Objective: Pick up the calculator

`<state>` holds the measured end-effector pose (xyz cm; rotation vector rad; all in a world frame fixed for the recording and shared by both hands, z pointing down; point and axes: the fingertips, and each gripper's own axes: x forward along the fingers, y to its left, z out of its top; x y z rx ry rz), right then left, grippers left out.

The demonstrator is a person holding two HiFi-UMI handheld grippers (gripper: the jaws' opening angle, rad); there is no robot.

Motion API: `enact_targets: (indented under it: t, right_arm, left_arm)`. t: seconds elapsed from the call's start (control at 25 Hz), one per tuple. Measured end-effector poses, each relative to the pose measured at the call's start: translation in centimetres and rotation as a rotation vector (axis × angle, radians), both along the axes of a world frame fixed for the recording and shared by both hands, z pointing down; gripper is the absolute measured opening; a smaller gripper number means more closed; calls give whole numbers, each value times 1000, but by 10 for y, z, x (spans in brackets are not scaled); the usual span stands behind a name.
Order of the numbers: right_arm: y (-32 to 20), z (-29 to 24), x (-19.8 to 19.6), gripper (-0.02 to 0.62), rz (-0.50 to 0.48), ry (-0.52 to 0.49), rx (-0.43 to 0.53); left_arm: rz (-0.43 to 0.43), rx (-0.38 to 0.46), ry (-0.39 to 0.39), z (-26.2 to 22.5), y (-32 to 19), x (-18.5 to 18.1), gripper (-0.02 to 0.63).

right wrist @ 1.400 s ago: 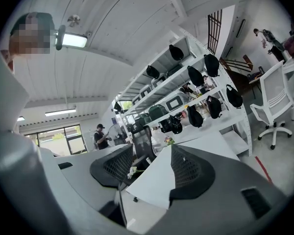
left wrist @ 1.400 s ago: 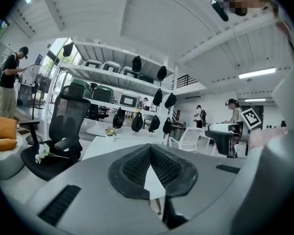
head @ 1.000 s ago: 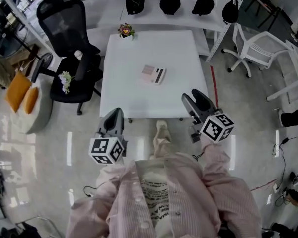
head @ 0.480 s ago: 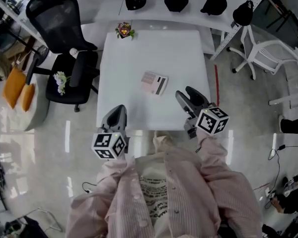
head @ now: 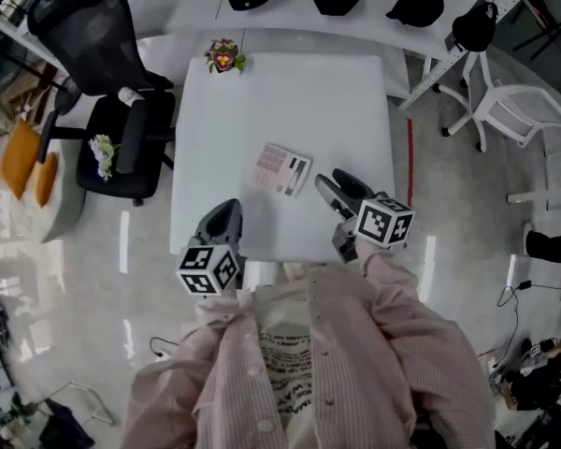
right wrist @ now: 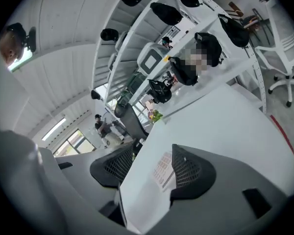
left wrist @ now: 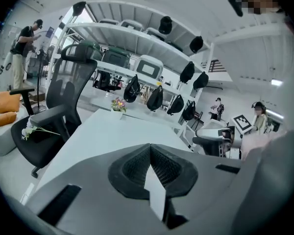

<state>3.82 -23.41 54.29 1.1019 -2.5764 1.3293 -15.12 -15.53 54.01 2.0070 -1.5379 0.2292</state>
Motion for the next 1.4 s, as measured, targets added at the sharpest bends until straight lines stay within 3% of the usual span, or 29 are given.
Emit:
enact_targets:
  t: [0.2, 0.84, 1.4]
  right_arm:
    - [-16, 34, -4, 224, -44, 32, -84]
    - [-25, 118, -39, 224, -104, 0, -346]
    - [-20, 150, -70, 224, -138, -50, -517]
  left_arm:
    - [-8, -61, 26, 24, -18, 11, 0]
    - [-36, -226, 42, 89, -29, 13, 0]
    - [-9, -297, 52, 117, -43, 10, 0]
